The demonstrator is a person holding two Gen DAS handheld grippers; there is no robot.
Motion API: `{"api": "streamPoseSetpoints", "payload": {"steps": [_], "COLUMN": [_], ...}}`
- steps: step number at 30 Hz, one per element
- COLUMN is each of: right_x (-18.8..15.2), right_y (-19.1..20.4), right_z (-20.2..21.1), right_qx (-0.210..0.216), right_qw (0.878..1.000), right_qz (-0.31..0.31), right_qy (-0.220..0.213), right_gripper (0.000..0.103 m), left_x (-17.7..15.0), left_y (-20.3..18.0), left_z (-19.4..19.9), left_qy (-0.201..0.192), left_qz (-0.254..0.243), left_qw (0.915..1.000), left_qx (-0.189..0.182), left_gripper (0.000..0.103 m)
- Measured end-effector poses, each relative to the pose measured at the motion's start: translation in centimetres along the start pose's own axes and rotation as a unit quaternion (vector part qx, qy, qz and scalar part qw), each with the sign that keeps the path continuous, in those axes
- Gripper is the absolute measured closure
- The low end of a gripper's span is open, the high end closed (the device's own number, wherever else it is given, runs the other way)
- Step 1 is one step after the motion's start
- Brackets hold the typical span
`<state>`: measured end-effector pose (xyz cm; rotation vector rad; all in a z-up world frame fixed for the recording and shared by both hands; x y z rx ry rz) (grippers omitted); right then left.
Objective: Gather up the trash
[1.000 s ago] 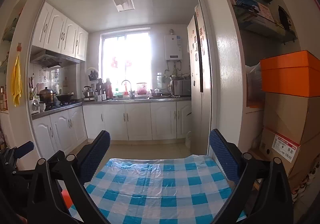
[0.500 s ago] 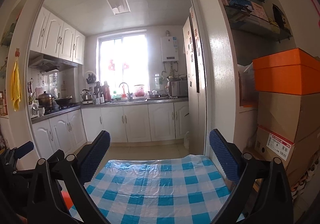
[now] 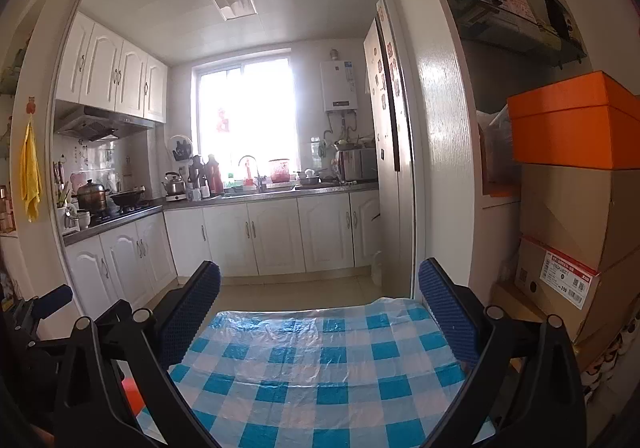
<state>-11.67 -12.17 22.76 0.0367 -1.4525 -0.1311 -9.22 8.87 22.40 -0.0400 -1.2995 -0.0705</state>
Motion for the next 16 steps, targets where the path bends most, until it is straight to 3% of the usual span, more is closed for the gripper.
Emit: {"api": "streamPoseSetpoints", "payload": {"steps": [8,12,16], "right_x": [-5.0,-10.3,-18.1], "right_y": [-1.6,-2.6,-3.6], "right_z": [-5.7,-11.3,-18.7], "right_qx": [-0.014,-0.027,-0.050], "right_qw": [0.998,0.989,0.967], "right_qz": [-0.002,0.001,0.014], "right_qy": [0.067,0.142,0.249], "right_gripper": [0.005,0.005,0.005], "left_x": [-5.0,-9.8,-14.1], "left_y": [-0.7,-0.9,-1.1], "left_z": [-6.8,-13.1,-19.2], "left_qy": [0.082,0.158,0.218], "left_qz": [0.021,0.039,0.033], "left_qw": [0.9960,0.9865,0.9755], "left_qx": [-0.030,-0.022,0.004], "left_gripper": [0.004,0.004,0.004]}}
Point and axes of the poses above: each gripper's, at about its wrist camera, not at the fingertips, and z roughly against the way its jaws point, y to its left, x to its top, the point moved 8 cm from there along -z, roughly the way its jaws point, and after that the axes turned 1 degree about -x, right-handed, at the moved point
